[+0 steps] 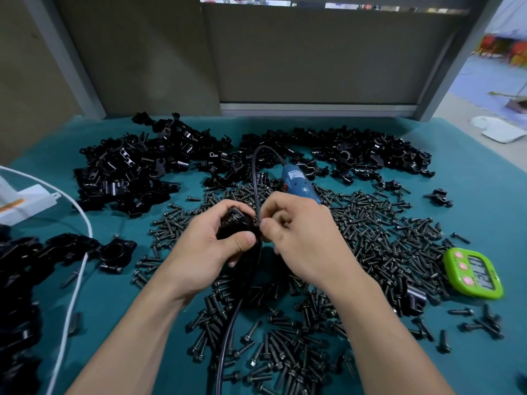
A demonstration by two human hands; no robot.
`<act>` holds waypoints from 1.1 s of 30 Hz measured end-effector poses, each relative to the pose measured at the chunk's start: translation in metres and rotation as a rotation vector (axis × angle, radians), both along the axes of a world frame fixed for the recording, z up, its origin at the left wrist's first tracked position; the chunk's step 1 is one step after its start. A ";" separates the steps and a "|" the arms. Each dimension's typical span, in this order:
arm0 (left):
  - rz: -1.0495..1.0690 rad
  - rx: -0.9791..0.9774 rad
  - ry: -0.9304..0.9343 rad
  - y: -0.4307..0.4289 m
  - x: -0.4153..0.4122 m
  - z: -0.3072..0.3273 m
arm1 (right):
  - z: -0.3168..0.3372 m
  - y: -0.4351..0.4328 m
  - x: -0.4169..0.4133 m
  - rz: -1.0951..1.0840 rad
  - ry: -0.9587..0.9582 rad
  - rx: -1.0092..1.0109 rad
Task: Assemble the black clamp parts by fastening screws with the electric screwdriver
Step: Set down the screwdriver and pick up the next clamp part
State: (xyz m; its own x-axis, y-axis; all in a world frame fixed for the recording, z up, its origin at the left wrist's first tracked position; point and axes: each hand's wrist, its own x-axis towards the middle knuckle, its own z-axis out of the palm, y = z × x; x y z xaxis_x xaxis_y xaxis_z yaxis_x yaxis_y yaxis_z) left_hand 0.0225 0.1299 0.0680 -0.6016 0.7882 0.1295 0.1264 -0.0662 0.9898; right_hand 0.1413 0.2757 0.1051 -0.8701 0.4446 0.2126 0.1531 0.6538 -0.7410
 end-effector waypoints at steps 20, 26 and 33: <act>0.014 -0.027 -0.015 0.006 0.009 -0.001 | -0.012 0.003 -0.004 -0.060 -0.078 0.052; 0.017 -0.031 -0.028 0.006 0.012 0.001 | -0.008 0.008 0.000 0.021 -0.080 0.066; 0.117 0.034 -0.119 0.009 0.021 0.004 | -0.009 -0.001 -0.008 -0.181 -0.139 -0.043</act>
State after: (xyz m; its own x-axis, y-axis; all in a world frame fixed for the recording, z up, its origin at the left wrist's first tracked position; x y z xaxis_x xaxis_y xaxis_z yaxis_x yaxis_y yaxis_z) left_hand 0.0437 0.1385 0.0717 -0.7017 0.7082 0.0772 0.0172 -0.0915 0.9957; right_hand 0.1335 0.2748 0.0958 -0.7950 0.6021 0.0736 0.3675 0.5745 -0.7314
